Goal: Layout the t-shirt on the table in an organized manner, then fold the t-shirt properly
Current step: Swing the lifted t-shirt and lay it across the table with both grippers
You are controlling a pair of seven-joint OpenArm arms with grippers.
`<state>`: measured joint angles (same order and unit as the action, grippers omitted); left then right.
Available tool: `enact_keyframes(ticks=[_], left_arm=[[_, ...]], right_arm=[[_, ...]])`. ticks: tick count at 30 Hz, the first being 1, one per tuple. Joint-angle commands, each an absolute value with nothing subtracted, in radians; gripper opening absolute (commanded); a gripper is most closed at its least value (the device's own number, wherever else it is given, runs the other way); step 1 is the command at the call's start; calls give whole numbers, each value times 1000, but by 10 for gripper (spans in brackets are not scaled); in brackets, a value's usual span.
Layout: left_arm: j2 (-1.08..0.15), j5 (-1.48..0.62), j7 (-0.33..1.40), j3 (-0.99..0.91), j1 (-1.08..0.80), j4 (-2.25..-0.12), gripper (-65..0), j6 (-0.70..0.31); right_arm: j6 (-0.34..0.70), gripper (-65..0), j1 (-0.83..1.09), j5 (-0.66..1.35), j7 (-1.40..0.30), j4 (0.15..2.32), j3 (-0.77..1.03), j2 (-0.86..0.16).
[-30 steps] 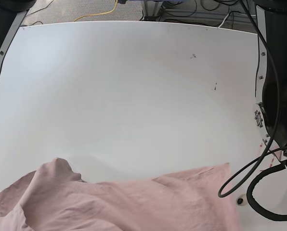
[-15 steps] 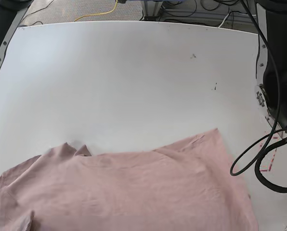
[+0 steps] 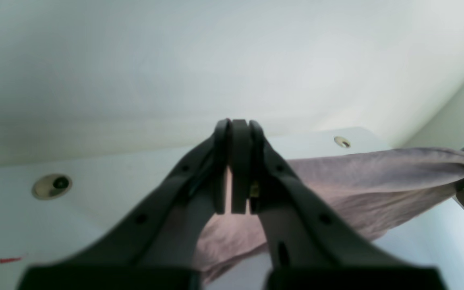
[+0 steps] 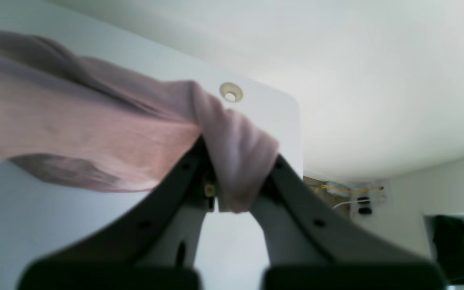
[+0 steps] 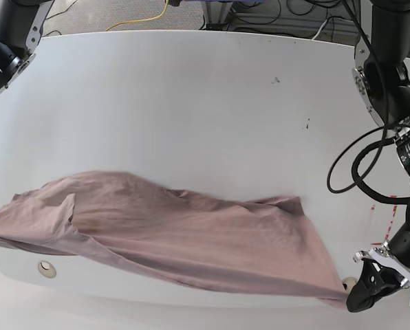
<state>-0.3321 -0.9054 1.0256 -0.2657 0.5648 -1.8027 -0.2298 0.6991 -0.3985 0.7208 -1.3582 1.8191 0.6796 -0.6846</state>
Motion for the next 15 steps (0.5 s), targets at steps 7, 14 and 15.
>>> enact_keyframes(ticks=[7, 14, 15], left_arm=[[-348, -1024, 990, -308, 346, -1870, -650, -234], [-349, -1089, 992, -381, 79, -1922, -650, -234], [-349, -1095, 992, -387, 53, -1929, -650, -234]], right_arm=[[698, -650, -148, 819, -1334, 1946, 820, -610], [698, -650, 58, 903, -1354, 1974, 917, -501], [698, -650, 77, 915, -1359, 1974, 929, -489]])
